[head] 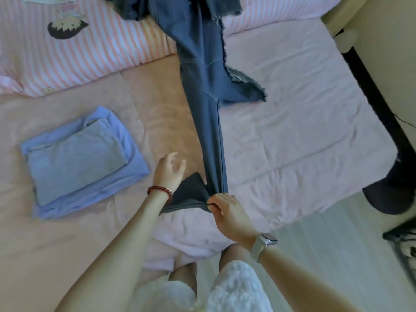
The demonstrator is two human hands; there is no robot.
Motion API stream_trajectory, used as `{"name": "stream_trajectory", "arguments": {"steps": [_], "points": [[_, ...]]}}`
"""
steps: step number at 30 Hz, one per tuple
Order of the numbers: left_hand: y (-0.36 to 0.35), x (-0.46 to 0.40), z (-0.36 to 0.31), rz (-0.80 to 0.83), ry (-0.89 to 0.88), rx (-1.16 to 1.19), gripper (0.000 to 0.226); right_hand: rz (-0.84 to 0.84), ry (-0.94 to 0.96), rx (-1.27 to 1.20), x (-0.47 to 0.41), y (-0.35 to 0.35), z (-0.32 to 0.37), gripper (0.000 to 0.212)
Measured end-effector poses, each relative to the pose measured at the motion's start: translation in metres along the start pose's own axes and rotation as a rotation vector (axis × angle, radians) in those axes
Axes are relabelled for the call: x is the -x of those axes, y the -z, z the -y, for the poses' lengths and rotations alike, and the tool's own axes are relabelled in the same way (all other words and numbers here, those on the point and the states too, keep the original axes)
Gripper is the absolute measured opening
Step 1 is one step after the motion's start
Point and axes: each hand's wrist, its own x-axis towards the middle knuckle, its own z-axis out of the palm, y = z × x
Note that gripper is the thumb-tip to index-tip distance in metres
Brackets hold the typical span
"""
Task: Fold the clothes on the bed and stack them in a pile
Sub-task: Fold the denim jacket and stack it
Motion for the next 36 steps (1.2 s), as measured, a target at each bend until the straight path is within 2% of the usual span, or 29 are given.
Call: {"name": "stream_trajectory", "arguments": {"steps": [3, 7, 10, 13, 16, 18, 20, 21, 23, 25, 27, 29, 31, 33, 36], "points": [[-0.023, 0.009, -0.005, 0.082, 0.045, 0.043, 0.044, 0.033, -0.033, -0.07, 0.015, 0.0, 0.005, 0.015], [-0.06, -0.001, -0.037, 0.224, 0.171, 0.328, 0.064, 0.118, -0.045, -0.158, 0.03, 0.011, -0.008, 0.016], [-0.089, -0.011, -0.062, 0.145, 0.21, 0.323, 0.048, 0.123, -0.182, -0.246, 0.036, 0.026, -0.036, 0.019], [-0.109, 0.002, -0.081, 0.043, 0.071, 0.28, 0.019, -0.061, -0.412, -0.44, 0.021, 0.053, -0.071, 0.022], [-0.115, 0.033, -0.085, 0.094, -0.07, 0.235, 0.017, -0.252, -0.528, -0.558, -0.016, 0.083, -0.098, 0.031], [-0.116, 0.061, -0.081, 0.188, -0.112, 0.196, 0.01, -0.209, -0.615, -0.837, -0.053, 0.099, -0.107, 0.049], [-0.12, 0.085, -0.076, 0.258, -0.12, 0.154, 0.009, -0.091, -0.702, -1.077, -0.095, 0.106, -0.108, 0.065], [-0.121, 0.094, -0.074, 0.284, -0.107, 0.125, 0.011, -0.019, -0.7, -1.06, -0.112, 0.107, -0.103, 0.064], [-0.12, 0.101, -0.068, 0.323, -0.074, 0.069, 0.015, 0.069, -0.63, -0.89, -0.137, 0.102, -0.091, 0.045], [-0.114, 0.099, -0.063, 0.355, -0.051, 0.028, 0.014, 0.065, -0.52, -0.729, -0.144, 0.093, -0.082, 0.024], [-0.107, 0.094, -0.06, 0.425, -0.052, -0.035, 0.01, 0.016, -0.373, -0.525, -0.131, 0.088, -0.079, 0.011], [-0.098, 0.089, -0.057, 0.458, -0.046, -0.069, 0.014, -0.052, -0.239, -0.231, -0.102, 0.09, -0.086, 0.01], [-0.089, 0.081, -0.054, 0.379, 0.007, -0.086, 0.031, -0.049, -0.162, 0.03, -0.066, 0.092, -0.106, 0.013], [-0.082, 0.067, -0.056, 0.242, 0.045, -0.183, 0.037, 0.084, -0.204, 0.24, -0.028, 0.097, -0.141, 0.017], [-0.087, 0.04, -0.076, 0.091, -0.005, -0.258, 0.034, 0.257, -0.462, 0.354, 0.025, 0.113, -0.201, 0.023]]}}
